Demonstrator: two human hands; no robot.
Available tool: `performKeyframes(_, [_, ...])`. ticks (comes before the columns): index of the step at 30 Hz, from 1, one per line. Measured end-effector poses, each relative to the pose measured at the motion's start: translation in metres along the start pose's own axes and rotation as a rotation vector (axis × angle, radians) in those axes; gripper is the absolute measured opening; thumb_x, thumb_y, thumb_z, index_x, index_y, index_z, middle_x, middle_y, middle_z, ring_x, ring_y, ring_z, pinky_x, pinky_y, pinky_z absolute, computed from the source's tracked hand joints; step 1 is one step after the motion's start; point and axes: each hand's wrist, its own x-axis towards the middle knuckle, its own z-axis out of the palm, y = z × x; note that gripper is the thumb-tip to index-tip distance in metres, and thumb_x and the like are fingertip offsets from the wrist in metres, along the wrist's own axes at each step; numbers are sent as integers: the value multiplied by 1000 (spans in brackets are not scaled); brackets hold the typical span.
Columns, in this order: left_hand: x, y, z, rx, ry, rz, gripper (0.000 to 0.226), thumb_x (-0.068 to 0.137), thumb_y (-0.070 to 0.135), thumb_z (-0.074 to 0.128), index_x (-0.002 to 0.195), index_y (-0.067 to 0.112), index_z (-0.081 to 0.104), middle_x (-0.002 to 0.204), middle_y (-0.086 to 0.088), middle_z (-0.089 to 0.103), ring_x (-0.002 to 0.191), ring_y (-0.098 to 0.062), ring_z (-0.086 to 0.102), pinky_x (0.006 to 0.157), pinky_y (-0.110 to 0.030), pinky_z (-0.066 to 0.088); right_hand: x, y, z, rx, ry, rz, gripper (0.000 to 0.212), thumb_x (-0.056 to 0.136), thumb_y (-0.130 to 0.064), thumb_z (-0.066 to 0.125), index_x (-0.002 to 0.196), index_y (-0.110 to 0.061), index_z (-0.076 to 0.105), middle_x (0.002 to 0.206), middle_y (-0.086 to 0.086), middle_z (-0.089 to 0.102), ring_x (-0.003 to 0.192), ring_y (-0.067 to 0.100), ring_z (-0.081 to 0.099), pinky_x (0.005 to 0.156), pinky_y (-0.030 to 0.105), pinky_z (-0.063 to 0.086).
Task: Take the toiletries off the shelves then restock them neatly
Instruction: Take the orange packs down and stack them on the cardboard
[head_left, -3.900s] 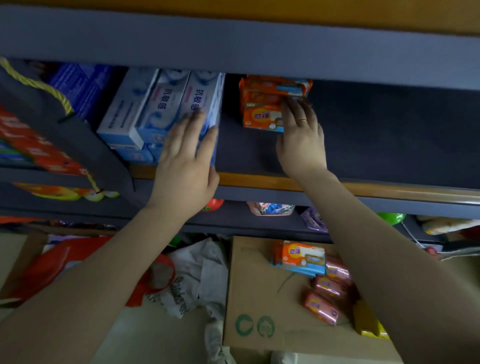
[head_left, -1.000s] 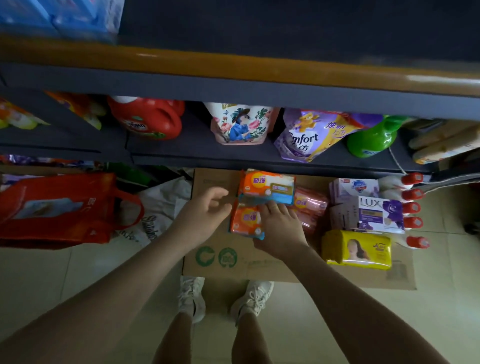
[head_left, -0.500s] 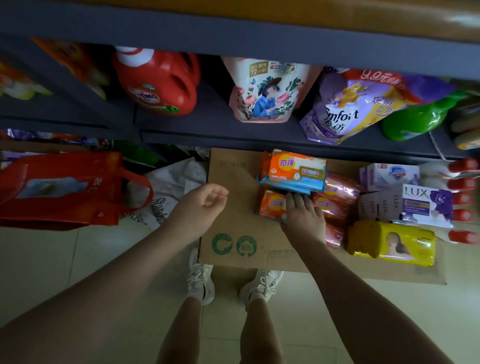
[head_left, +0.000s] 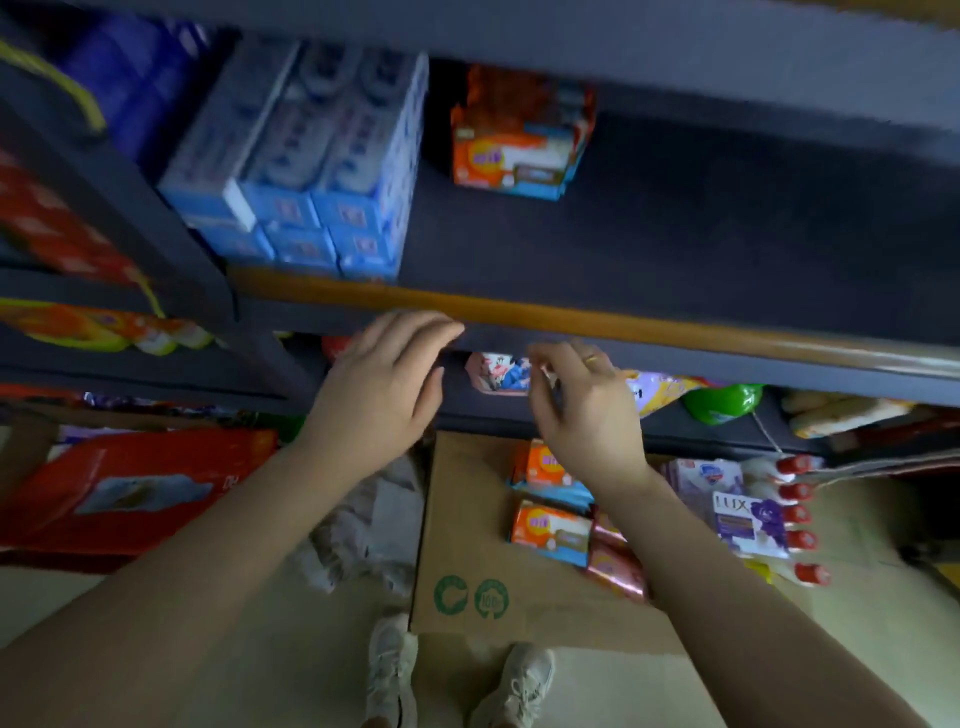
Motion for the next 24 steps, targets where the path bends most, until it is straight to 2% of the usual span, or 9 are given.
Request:
performKeyframes(3, [29, -7, -23, 186, 127, -16, 51, 84, 19, 54, 131, 2, 41, 133, -19, 49, 125, -32, 39, 103, -43, 34, 53, -10, -9, -7, 33, -40, 31, 83, -21, 42, 97, -4, 64, 89, 14, 63, 80, 36, 59, 66, 37, 49])
performKeyframes(5, [44, -15, -27, 275, 110, -50, 62, 80, 20, 65, 132, -2, 40, 138, -23, 43, 129, -38, 37, 105, -49, 32, 85, -8, -7, -70, 50, -34, 30, 82, -19, 43, 98, -2, 64, 92, 18, 62, 83, 39, 59, 68, 40, 51])
performKeyframes(7, [55, -21, -26, 318, 60, -87, 70, 77, 24, 71, 133, -4, 40, 140, -25, 40, 130, -41, 36, 106, -51, 30, 111, -5, -1, -177, 35, 24, 31, 84, -14, 48, 109, -1, 60, 110, 23, 59, 96, 42, 54, 76, 46, 50])
performKeyframes(10, [63, -32, -21, 378, 40, -80, 72, 75, 27, 73, 132, -5, 41, 139, -25, 41, 128, -42, 38, 106, -51, 29, 139, 3, 11, -293, -114, 122, 50, 92, -14, 46, 140, -7, 36, 150, 14, 29, 133, 36, 29, 104, 47, 32])
performKeyframes(12, [65, -38, -17, 406, 84, -44, 68, 75, 25, 71, 130, -4, 43, 136, -25, 44, 125, -41, 41, 106, -50, 30, 150, 11, 20, -335, -169, 159, 59, 95, -15, 43, 148, -11, 17, 158, 6, 9, 143, 31, 10, 112, 44, 21])
performKeyframes(14, [65, -43, -12, 405, 137, -18, 65, 76, 22, 70, 129, -4, 43, 135, -24, 45, 125, -39, 42, 107, -48, 28, 158, 19, 28, -403, -198, 178, 65, 95, -13, 43, 150, -13, 7, 159, 3, 3, 145, 29, 2, 115, 42, 14])
performKeyframes(19, [63, -46, -2, 396, 203, -8, 60, 79, 21, 64, 129, -2, 42, 137, -24, 43, 128, -39, 39, 111, -47, 23, 169, 24, 37, -578, -27, 204, 61, 90, -8, 48, 146, -15, 22, 150, 17, 19, 133, 36, 23, 105, 43, 26])
performKeyframes(21, [62, -45, -3, 377, 212, -25, 60, 79, 20, 62, 131, -3, 41, 137, -23, 43, 128, -39, 39, 111, -46, 22, 172, 25, 39, -609, -16, 233, 55, 91, -7, 48, 141, -14, 28, 150, 19, 19, 134, 37, 23, 104, 44, 27])
performKeyframes(24, [63, -39, -7, 343, 194, -75, 69, 79, 22, 61, 137, -4, 32, 139, -24, 42, 131, -37, 37, 112, -43, 21, 170, 33, 36, -594, -75, 210, 49, 92, -9, 49, 138, -12, 32, 144, 15, 34, 125, 36, 38, 94, 44, 37])
